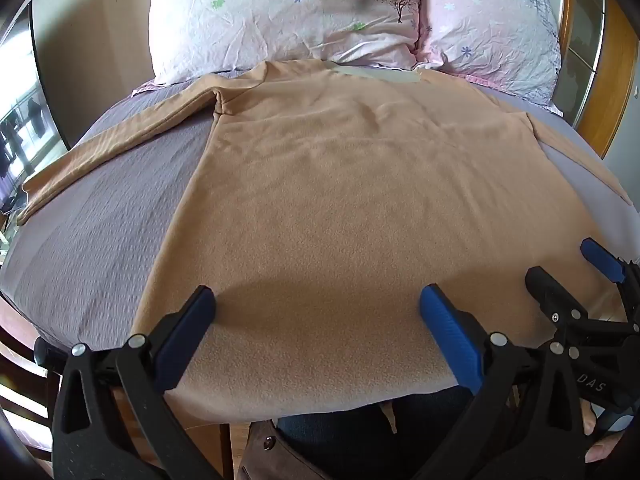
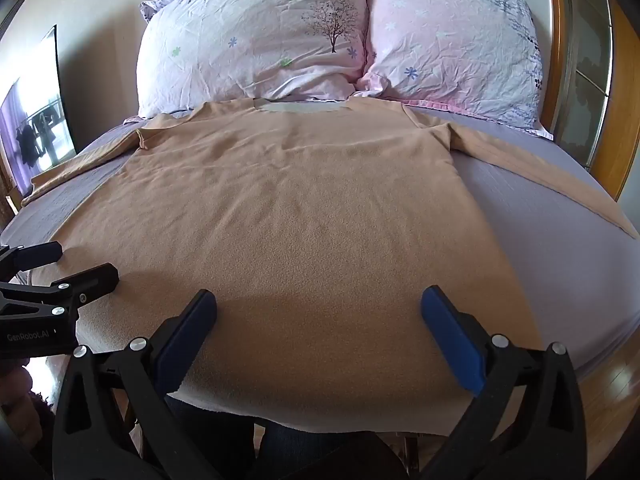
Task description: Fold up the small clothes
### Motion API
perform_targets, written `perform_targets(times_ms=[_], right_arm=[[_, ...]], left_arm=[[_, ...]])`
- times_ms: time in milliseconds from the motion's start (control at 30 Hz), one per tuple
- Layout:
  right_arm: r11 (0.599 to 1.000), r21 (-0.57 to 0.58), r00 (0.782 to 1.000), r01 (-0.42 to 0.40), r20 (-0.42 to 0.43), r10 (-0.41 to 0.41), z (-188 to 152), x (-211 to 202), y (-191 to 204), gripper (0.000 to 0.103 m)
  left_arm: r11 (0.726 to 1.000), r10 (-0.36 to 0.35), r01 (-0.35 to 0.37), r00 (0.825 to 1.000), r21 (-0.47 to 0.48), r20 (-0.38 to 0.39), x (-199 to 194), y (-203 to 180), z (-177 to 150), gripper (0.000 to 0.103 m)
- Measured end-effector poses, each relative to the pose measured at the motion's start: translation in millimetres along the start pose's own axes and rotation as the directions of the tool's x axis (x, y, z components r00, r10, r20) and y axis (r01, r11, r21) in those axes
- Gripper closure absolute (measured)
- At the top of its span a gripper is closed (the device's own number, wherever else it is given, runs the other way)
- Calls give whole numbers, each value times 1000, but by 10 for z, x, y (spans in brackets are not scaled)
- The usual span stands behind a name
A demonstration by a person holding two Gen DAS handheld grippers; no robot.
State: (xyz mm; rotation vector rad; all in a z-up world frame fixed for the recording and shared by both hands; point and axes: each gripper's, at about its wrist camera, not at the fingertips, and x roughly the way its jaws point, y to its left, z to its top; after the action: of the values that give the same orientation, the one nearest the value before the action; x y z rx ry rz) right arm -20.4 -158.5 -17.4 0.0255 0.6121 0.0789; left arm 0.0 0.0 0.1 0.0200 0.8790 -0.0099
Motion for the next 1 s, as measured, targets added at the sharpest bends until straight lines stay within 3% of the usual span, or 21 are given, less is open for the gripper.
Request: perform_targets(times_ms=[1000], right_arm=[[1000,-1,1000,1,6,-1,-12,3,-11,1]], left_arm=[[1000,1,-1,1000,0,6,-2,0,0,2]])
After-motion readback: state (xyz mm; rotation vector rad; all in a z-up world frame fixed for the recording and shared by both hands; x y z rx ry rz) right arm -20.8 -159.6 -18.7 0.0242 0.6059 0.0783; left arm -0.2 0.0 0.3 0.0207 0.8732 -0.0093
